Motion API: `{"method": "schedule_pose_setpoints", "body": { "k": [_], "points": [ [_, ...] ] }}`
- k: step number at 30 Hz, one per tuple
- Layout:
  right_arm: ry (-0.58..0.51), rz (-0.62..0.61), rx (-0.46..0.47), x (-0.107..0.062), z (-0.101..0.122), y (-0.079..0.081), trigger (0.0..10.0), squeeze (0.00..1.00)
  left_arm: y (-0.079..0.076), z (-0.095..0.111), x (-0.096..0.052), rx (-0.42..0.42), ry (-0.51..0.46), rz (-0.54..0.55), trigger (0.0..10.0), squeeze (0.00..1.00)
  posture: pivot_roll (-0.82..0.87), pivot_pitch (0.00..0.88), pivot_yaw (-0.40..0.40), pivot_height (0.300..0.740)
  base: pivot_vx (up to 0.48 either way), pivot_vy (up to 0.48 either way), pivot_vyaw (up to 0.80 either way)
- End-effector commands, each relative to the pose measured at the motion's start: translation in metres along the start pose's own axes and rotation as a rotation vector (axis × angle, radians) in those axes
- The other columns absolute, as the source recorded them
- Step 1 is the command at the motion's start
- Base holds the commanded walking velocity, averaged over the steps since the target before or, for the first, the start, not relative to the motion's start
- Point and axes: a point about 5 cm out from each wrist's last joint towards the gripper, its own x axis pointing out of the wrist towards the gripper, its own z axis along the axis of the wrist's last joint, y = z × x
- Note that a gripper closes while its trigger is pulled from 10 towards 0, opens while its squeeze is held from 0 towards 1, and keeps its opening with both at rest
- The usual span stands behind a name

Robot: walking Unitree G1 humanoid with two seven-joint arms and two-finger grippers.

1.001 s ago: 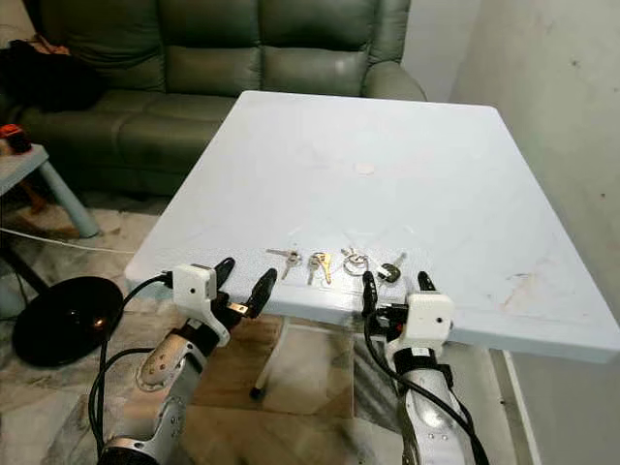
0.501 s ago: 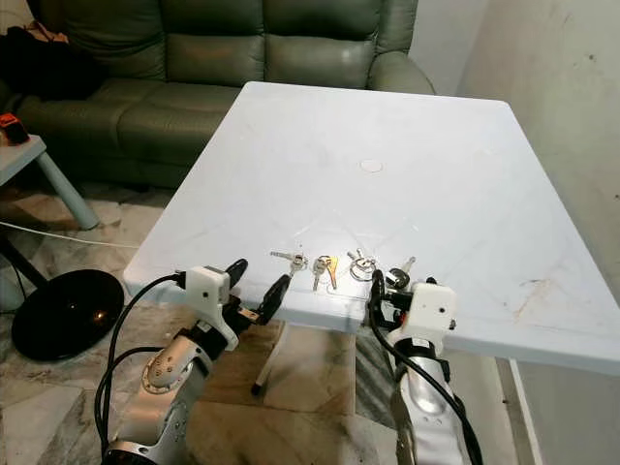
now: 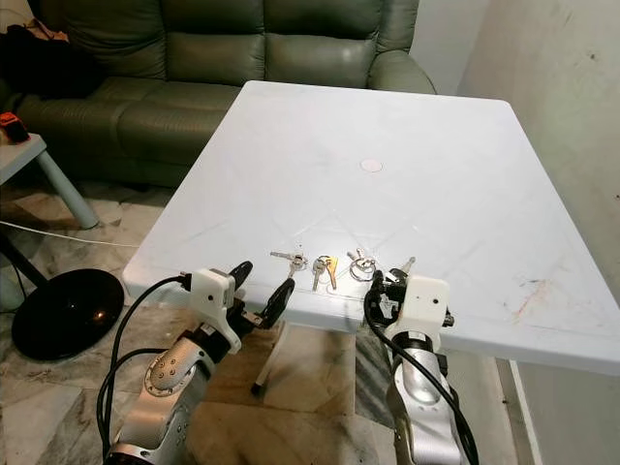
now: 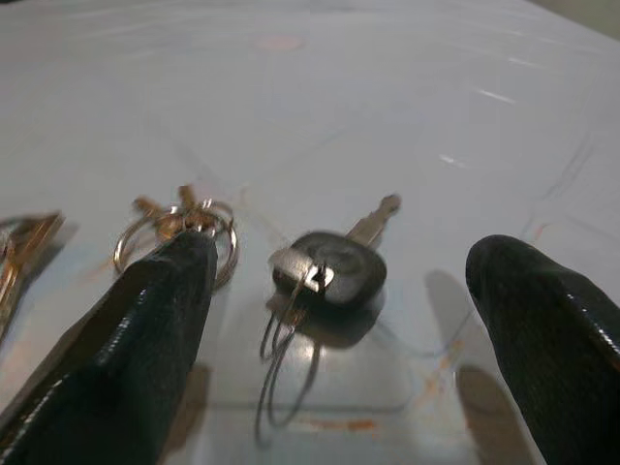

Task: Hang keys on a hook

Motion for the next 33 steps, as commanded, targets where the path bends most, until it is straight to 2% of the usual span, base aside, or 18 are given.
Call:
{"method": "schedule_pose_setpoints", "body": {
  "k": [1, 2, 5, 6, 7, 9, 10, 11, 12, 26, 27, 28, 30, 31, 32, 33],
  "points": [
    [-0.04, 0.022, 0.015, -0.002, 0.009, -0.002, 3.3, 0.0, -0.002, 0.004, 0.0, 0.011, -0.01, -0.005, 10.0, 0.0, 0.1, 0.085, -0.022, 0.74, 0.0, 0.0, 0.0],
    [-0.039, 0.023, 0.016, -0.002, 0.009, -0.002, 4.5, 0.0, -0.002, 0.003, 0.001, 0.011, -0.009, -0.005, 10.0, 0.0, 0.1, 0.085, -0.021, 0.74, 0.0, 0.0, 0.0],
    [-0.03, 0.006, -0.014, -0.002, 0.01, -0.003, 4.4, 0.0, -0.002, 0.003, 0.001, 0.011, -0.008, -0.006, 10.0, 0.0, 0.1, 0.085, -0.021, 0.74, 0.0, 0.0, 0.0],
    [-0.029, 0.009, -0.014, -0.003, 0.009, -0.003, 5.6, 0.0, -0.003, 0.004, 0.001, 0.012, -0.008, -0.007, 10.0, 0.0, 0.1, 0.085, -0.021, 0.74, 0.0, 0.0, 0.0],
    [-0.027, 0.014, -0.012, -0.003, 0.01, -0.003, 6.0, 0.0, -0.003, 0.004, 0.001, 0.012, -0.008, -0.008, 10.0, 0.0, 0.1, 0.086, -0.021, 0.74, 0.0, 0.0, 0.0],
    [-0.026, 0.016, -0.014, -0.004, 0.01, -0.003, 6.0, 0.0, -0.003, 0.004, 0.001, 0.013, -0.008, -0.008, 10.0, 0.0, 0.1, 0.086, -0.021, 0.74, 0.0, 0.0, 0.0],
    [-0.023, 0.021, -0.013, -0.004, 0.009, -0.001, 7.5, 0.0, -0.002, 0.004, 0.001, 0.013, -0.008, -0.006, 10.0, 0.0, 0.1, 0.086, -0.021, 0.74, 0.0, 0.0, 0.0],
    [-0.023, 0.021, -0.013, -0.004, 0.009, -0.001, 7.5, 0.0, -0.002, 0.004, 0.001, 0.013, -0.008, -0.006, 10.0, 0.0, 0.1, 0.086, -0.021, 0.74, 0.0, 0.0, 0.0],
    [-0.012, 0.042, 0.007, -0.005, 0.009, 0.0, 10.0, 0.0, -0.002, 0.003, 0.001, 0.013, -0.007, -0.005, 10.0, 0.0, 0.1, 0.086, -0.021, 0.74, 0.0, 0.0, 0.0],
    [-0.004, 0.093, -0.028, -0.01, 0.012, 0.009, 10.0, 0.0, -0.002, 0.003, 0.0, 0.023, -0.003, 0.0, 10.0, 0.0, 0.1, 0.087, -0.02, 0.74, 0.0, 0.0, 0.0],
    [-0.005, 0.097, -0.032, -0.011, 0.012, 0.009, 8.7, 0.0, -0.002, 0.003, 0.0, 0.022, -0.002, 0.001, 10.0, 0.0, 0.1, 0.087, -0.02, 0.74, 0.0, 0.0, 0.0],
    [-0.005, 0.099, -0.038, -0.011, 0.012, 0.009, 7.9, 0.0, -0.002, 0.003, 0.0, 0.023, -0.002, 0.001, 10.0, 0.0, 0.1, 0.087, -0.02, 0.74, 0.0, 0.0, 0.0],
    [-0.004, 0.099, -0.04, -0.011, 0.012, 0.009, 7.9, 0.0, -0.002, 0.003, 0.0, 0.023, -0.002, 0.001, 10.0, 0.0, 0.1, 0.087, -0.02, 0.74, 0.0, 0.0, 0.0],
    [0.002, 0.092, -0.033, -0.011, 0.013, 0.009, 8.7, 0.0, -0.002, 0.003, 0.0, 0.023, -0.002, 0.002, 10.0, 0.0, 0.1, 0.087, -0.02, 0.74, 0.0, 0.0, 0.0],
    [0.005, 0.086, -0.025, -0.01, 0.013, 0.009, 7.3, 0.0, -0.002, 0.003, 0.0, 0.024, -0.003, 0.002, 10.0, 0.0, 0.1, 0.087, -0.02, 0.74, 0.0, 0.0, 0.0],
    [0.003, 0.087, -0.026, -0.009, 0.014, 0.01, 7.3, 0.0, -0.002, 0.003, 0.0, 0.024, -0.004, 0.002, 10.0, 0.0, 0.1, 0.087, -0.02, 0.74, 0.0, 0.0, 0.0]
  ]
}}
